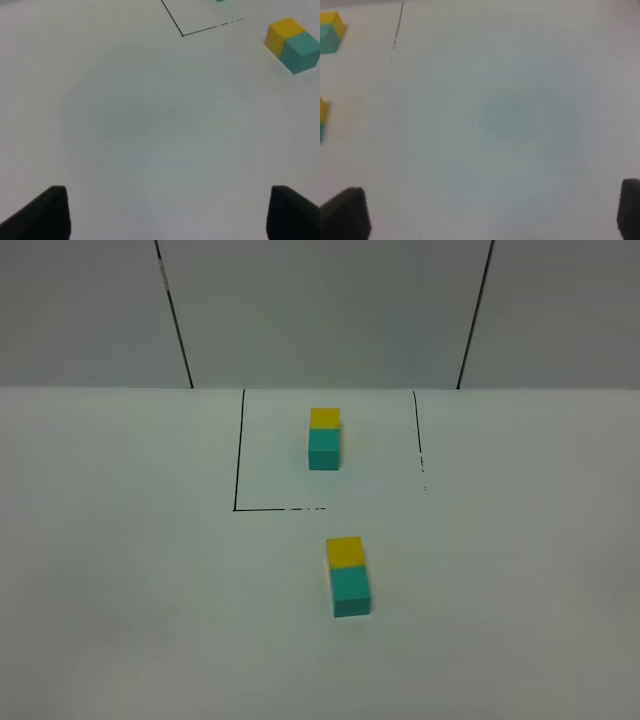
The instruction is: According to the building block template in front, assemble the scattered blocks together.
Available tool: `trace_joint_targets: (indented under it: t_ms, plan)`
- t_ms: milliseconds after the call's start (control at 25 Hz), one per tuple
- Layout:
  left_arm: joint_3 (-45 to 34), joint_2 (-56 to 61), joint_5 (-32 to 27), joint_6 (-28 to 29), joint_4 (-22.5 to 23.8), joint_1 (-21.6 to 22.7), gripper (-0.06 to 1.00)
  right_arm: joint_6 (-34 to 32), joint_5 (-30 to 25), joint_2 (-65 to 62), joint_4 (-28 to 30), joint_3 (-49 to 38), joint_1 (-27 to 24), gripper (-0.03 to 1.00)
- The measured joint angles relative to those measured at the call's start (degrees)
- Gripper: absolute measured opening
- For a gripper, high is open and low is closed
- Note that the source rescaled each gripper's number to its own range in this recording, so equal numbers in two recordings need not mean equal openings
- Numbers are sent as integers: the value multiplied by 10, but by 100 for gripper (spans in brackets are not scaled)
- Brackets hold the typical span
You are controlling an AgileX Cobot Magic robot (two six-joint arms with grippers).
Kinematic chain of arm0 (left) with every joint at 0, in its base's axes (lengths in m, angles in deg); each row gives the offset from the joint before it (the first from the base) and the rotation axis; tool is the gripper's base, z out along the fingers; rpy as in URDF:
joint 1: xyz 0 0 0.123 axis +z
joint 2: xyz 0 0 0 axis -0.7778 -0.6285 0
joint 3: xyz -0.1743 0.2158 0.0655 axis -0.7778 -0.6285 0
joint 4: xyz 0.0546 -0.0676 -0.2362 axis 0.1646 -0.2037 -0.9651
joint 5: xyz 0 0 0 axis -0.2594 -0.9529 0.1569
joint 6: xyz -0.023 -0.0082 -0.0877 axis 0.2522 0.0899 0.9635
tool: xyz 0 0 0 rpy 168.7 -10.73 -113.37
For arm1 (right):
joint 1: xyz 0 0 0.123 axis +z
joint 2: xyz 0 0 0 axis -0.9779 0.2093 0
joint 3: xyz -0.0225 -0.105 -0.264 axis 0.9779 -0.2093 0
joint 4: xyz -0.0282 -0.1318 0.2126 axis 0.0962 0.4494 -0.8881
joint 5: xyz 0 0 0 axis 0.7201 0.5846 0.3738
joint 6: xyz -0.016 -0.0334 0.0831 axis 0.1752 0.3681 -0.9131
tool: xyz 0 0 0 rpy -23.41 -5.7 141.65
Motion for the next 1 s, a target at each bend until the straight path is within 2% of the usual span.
trace_joint_targets:
  t_ms: [1000]
  plan:
    - [0, 0, 0, -1, 0, 0, 72, 1, 0, 0, 0, 0, 0, 100]
